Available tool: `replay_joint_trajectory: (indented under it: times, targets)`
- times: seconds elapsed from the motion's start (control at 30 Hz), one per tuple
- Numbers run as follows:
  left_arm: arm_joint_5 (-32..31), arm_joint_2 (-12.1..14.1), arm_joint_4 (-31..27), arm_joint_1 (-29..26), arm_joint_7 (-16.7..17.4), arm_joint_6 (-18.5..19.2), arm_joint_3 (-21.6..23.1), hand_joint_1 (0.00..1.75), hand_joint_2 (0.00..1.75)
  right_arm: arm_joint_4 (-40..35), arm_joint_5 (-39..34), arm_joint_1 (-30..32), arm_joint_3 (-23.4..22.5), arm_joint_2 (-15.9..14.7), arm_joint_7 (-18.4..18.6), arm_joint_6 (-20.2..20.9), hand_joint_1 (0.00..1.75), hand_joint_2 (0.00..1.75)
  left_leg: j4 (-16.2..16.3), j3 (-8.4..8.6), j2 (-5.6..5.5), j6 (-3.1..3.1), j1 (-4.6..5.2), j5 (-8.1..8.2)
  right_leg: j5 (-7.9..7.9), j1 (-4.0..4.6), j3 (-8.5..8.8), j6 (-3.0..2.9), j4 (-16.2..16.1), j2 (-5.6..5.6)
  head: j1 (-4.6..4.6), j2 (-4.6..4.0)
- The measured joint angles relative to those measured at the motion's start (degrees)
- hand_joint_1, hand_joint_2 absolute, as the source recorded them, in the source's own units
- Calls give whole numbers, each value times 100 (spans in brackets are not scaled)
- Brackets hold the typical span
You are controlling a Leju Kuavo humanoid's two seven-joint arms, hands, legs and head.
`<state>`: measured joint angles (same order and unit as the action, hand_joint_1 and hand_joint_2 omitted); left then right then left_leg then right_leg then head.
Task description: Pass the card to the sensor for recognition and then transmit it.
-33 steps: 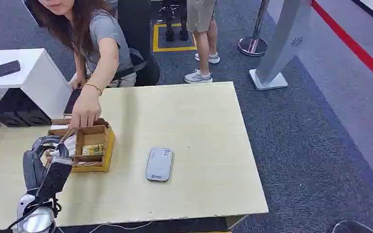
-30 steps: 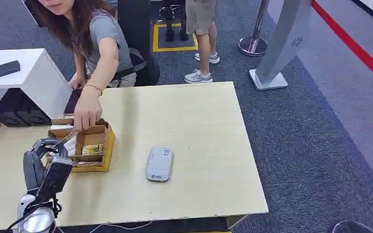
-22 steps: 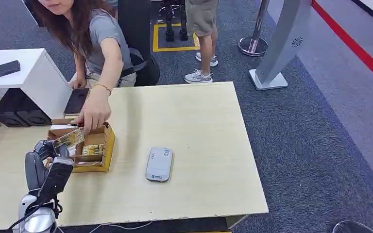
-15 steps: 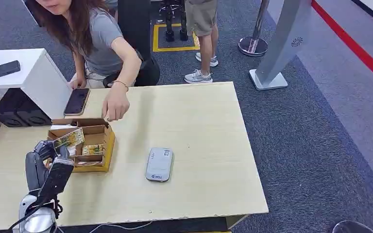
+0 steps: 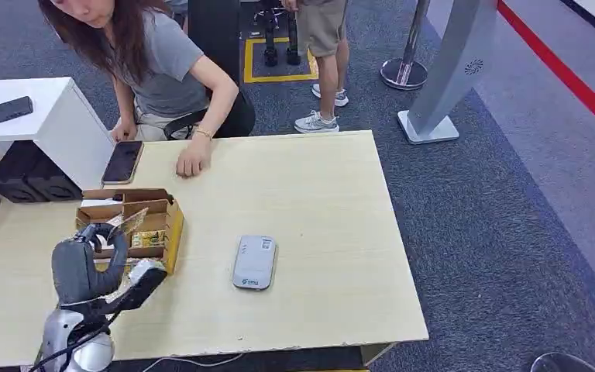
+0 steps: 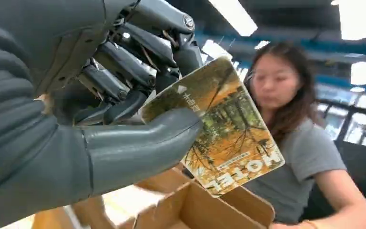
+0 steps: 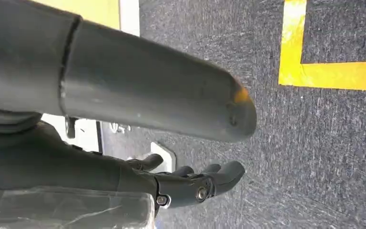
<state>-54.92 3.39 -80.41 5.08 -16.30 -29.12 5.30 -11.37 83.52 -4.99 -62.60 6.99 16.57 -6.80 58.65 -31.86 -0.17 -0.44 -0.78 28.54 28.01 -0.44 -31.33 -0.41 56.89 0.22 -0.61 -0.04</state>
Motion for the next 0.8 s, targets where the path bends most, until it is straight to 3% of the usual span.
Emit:
replay_joint_trajectory:
  times: [0.07,0.2,0.57,0.63,0.8]
  targets:
    - [-648,2,157,16,144,-225,291,175,175,0,0,-3,37,0,0,31,0,0,0,0,-1,0,0,0,0,0,0,0,0,0,0,0]
    - [-1133,-4,444,53,325,-461,741,175,175,0,0,-6,72,2,-6,48,0,0,0,0,1,0,0,0,-1,-1,-1,1,0,1,0,0]
    - [-1445,-2,691,122,432,-561,1099,175,175,0,61,-7,98,2,-9,52,0,0,0,0,0,0,-1,0,0,-1,-1,1,0,1,0,0]
    - [-2091,0,968,253,734,-666,1409,175,175,0,127,-13,173,2,-7,52,0,0,0,0,0,0,-1,0,0,0,0,1,1,1,0,0]
    - [-2716,2,1206,412,1107,-721,1643,175,175,0,201,-14,242,2,4,52,0,0,1,0,0,0,0,0,-1,-1,0,1,0,0,0,0]
